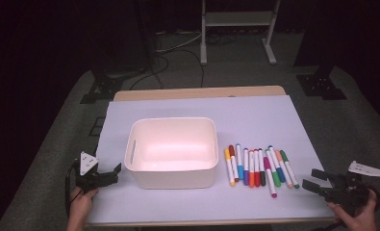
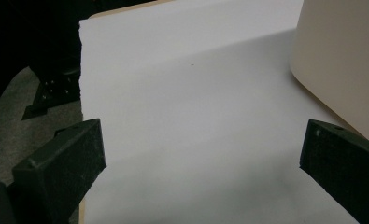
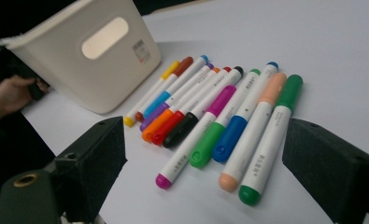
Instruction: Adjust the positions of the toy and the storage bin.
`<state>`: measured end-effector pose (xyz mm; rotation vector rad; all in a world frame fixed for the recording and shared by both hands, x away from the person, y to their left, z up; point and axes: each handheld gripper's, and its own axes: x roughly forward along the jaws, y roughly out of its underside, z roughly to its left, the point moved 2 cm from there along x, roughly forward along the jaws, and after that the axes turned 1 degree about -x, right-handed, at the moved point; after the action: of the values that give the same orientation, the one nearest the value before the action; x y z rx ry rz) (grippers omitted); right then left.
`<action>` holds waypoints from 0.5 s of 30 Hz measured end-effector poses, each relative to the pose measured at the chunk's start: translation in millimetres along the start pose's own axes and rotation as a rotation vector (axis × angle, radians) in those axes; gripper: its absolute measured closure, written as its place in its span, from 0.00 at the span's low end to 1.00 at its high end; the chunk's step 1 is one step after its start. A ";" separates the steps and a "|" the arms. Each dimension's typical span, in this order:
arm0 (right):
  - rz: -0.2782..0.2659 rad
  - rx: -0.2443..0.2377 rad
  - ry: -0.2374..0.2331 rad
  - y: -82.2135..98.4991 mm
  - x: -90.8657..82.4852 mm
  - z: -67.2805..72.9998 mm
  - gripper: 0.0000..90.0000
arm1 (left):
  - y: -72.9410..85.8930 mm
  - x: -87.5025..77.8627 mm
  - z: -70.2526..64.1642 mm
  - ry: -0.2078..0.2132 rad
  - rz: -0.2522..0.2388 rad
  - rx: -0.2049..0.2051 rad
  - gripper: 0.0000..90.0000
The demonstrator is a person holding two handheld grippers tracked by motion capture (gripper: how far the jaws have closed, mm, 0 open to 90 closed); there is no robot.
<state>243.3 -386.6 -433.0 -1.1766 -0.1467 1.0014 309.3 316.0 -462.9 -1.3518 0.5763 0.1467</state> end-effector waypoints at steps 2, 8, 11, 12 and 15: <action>0.020 -0.021 0.021 -2.6 1.1 -0.6 0.15 | 0.0 0.1 0.0 -0.001 0.001 0.000 0.00; 0.049 -0.023 0.110 -14.0 5.0 -6.9 0.17 | 0.0 0.1 -0.5 -0.008 -0.002 0.004 0.00; 0.087 -0.036 0.122 -18.3 12.1 -7.3 0.17 | 0.1 0.0 -0.5 -0.009 -0.002 0.002 0.00; 0.099 -0.043 0.129 -20.1 15.7 -7.2 0.17 | 0.2 -0.5 -0.5 -0.010 -0.005 0.003 0.00; 0.122 -0.053 0.144 -23.2 21.8 -6.6 0.17 | 0.3 -0.8 -0.8 -0.008 -0.012 0.004 0.00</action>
<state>273.1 -376.2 -425.3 -1.3143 0.0131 1.0196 308.2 315.5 -462.8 -1.3502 0.5613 0.1418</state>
